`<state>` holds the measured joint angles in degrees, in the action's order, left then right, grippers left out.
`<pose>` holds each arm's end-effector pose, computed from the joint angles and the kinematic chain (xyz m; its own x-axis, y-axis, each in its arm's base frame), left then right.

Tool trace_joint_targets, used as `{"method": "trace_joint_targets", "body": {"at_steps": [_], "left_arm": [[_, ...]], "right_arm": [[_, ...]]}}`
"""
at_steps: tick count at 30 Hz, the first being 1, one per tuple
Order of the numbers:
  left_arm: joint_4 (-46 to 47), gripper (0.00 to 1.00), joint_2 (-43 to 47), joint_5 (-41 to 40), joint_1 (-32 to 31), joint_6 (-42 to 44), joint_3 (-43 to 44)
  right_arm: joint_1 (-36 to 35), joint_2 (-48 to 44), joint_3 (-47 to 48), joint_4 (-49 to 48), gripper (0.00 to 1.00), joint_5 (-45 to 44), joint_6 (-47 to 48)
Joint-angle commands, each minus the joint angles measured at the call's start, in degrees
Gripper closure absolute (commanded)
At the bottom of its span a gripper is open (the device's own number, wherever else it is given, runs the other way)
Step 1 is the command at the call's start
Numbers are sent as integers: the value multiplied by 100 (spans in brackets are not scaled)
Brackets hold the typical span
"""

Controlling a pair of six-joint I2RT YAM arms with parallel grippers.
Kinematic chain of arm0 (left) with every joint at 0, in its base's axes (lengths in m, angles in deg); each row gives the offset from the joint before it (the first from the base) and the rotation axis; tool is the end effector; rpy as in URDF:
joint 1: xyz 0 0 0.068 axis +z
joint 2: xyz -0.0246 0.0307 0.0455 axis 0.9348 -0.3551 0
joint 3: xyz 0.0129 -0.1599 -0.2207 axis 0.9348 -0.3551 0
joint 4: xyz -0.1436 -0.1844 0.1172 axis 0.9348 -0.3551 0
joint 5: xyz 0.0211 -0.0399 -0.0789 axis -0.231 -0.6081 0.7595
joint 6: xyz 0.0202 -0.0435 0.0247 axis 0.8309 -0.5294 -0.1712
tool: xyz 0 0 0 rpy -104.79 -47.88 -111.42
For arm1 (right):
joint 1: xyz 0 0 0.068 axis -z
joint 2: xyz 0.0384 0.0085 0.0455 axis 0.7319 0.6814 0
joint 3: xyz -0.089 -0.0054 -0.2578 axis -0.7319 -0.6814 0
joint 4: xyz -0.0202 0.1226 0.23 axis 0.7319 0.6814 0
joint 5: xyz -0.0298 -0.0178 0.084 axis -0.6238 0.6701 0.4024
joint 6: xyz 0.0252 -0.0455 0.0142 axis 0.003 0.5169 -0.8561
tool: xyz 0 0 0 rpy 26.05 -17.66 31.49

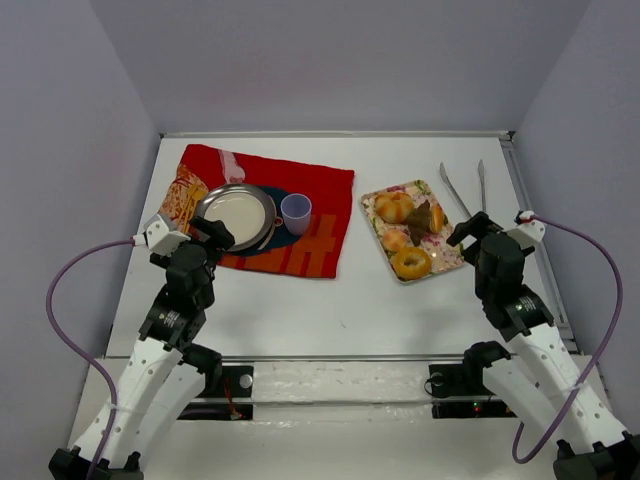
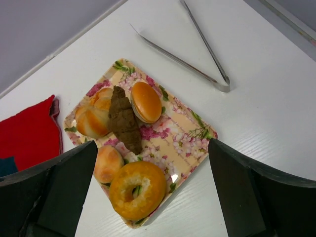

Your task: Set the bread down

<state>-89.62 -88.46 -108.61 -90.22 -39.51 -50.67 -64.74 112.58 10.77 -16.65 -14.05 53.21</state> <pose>0.1410 -0.0330 0.2952 0.0288 -0.5576 -0.8296 -0.2527 0.7989 -0.5458 0.1469 0.0255 0.2856 -0.1085 0.4454 -0.8887 0.3918 0.8408 0.3736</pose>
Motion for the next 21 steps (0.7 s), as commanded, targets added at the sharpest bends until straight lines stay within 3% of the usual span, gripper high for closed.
{"method": "trace_joint_targets", "body": {"at_steps": [1, 7, 9, 14, 16, 17, 20, 21], "left_arm": [[197, 1, -33, -103, -17, 73, 81], [197, 1, -51, -41, -17, 100, 90], [197, 1, -60, 29, -17, 100, 90], [162, 1, -156, 143, -17, 170, 151], [127, 1, -183, 152, -17, 179, 169], [118, 1, -174, 152, -17, 179, 169], [109, 1, -148, 161, -17, 161, 169], [127, 1, -113, 205, -17, 153, 161]], "right_arm": [[-15, 35, 91, -146, 0, -176, 45], [-15, 369, -164, -717, 0, -167, 281], [-15, 859, 3, -717, 0, -228, 352], [509, 2483, 1492, -173, 0, -72, 965], [1020, 2890, 1987, -6, 0, 506, 1308], [1301, 3074, 2399, 12, 0, 1606, 1571], [1725, 3839, 2885, 153, 0, 3369, 3353], [1725, 4171, 3104, 179, 0, 3393, 3854]]}}
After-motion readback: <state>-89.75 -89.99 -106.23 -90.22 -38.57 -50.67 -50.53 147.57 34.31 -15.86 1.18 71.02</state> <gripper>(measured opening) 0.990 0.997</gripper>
